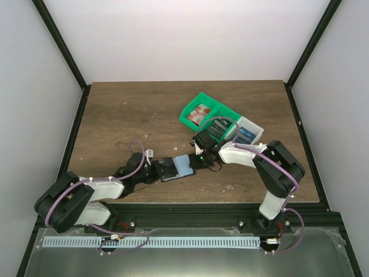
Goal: Put the credit cards into the card holder
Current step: Insert the credit card into the card holder.
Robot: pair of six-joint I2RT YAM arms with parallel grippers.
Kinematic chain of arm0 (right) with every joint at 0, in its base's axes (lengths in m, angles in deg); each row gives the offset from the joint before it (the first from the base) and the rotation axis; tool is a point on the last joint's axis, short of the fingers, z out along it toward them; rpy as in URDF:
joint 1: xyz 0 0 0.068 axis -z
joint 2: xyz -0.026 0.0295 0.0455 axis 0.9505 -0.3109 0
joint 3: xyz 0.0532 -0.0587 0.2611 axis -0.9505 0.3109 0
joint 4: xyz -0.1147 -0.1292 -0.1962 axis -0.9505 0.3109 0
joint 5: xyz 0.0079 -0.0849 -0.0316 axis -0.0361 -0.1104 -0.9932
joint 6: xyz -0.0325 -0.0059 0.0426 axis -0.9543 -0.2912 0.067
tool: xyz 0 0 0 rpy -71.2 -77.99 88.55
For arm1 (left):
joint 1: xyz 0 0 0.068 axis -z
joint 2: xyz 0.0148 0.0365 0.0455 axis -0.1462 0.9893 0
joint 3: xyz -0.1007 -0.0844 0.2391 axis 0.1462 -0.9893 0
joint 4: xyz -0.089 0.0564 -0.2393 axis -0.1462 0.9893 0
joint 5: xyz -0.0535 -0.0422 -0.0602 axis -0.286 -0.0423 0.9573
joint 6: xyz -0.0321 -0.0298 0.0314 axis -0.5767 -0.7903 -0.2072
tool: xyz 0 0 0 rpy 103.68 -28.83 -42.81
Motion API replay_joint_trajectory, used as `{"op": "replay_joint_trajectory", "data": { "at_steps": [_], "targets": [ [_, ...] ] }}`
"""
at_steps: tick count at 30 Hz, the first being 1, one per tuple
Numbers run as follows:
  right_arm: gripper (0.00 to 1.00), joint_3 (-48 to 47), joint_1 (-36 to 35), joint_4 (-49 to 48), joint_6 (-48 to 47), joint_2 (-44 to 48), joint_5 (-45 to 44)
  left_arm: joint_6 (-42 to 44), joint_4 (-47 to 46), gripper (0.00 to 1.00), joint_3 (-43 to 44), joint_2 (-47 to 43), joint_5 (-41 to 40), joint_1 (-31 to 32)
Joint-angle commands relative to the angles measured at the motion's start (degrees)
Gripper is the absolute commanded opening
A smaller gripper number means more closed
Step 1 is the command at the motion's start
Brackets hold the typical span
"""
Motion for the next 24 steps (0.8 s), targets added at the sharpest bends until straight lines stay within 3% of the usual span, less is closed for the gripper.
{"op": "replay_joint_trajectory", "data": {
  "at_steps": [1, 16, 24],
  "targets": [
    [0.21, -0.5, -0.5, 2.0, 0.5, -1.9, -0.2, -1.1, 1.3, 0.00, 0.1, 1.4, -1.3, 0.0],
    [0.18, -0.8, -0.5, 1.6, 0.5, -2.4, 2.0, -2.5, -13.0, 0.00, 0.3, 12.1, 6.8, -0.1],
    [0.17, -0.8, -0.5, 1.6, 0.8, -2.5, 2.0, -3.0, -15.4, 0.00, 1.1, 15.3, 8.0, 0.0]
  ]
}}
